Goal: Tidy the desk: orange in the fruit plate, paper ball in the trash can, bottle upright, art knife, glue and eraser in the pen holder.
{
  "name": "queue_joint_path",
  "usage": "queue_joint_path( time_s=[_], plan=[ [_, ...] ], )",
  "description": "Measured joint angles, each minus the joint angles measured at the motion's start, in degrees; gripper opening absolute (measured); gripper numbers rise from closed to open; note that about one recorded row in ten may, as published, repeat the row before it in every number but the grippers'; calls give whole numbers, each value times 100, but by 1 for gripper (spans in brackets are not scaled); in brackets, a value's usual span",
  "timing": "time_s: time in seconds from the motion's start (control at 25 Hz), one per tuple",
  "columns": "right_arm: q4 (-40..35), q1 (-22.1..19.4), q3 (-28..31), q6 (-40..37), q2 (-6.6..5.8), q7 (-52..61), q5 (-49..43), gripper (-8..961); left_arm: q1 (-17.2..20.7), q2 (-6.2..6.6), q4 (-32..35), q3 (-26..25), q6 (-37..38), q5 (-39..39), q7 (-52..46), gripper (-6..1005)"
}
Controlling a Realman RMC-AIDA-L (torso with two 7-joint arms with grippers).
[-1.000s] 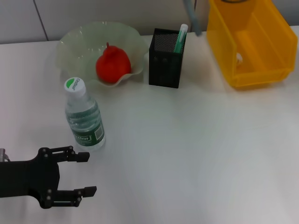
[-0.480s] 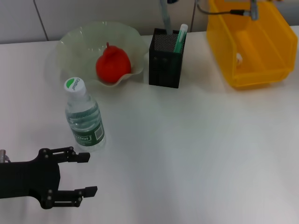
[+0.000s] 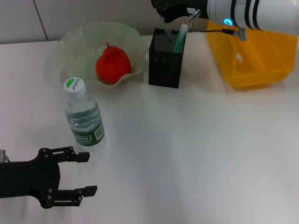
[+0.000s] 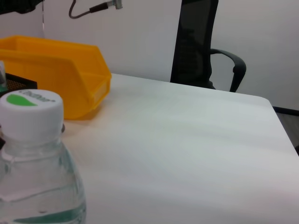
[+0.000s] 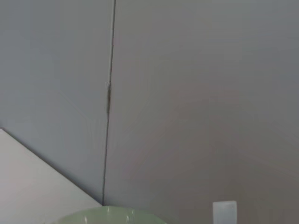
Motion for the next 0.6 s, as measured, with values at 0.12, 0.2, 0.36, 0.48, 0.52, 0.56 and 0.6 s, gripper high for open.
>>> queue_joint_path(
  time_s=[0.12, 0.2, 0.36, 0.48, 0.52, 0.56, 0.6],
  plan=[
    [131, -2, 10, -6, -7, -392, 497, 145, 4, -4, -11, 0, -19, 0, 0, 785],
    [196, -3, 26, -13, -13, -516, 667, 145, 5, -5, -12, 0, -20, 0, 0, 785],
    [317, 17, 35, -17, -16, -550, 701, 144, 7, -6, -18, 0, -22, 0, -1, 785],
    [407, 36, 31, -20, -17, -557, 707, 175, 7, -6, -22, 0, -28, 0, 0, 785],
    [418, 36, 31, -20, -18, -559, 710, 191, 7, -6, -25, 1, -32, 0, 0, 785],
    [417, 33, 33, -20, -19, -559, 710, 207, 8, -6, -25, 3, -36, 0, -1, 785],
    [413, 26, 34, -21, -19, -559, 712, 233, 8, -6, -25, 3, -36, 0, -1, 785]
  ],
)
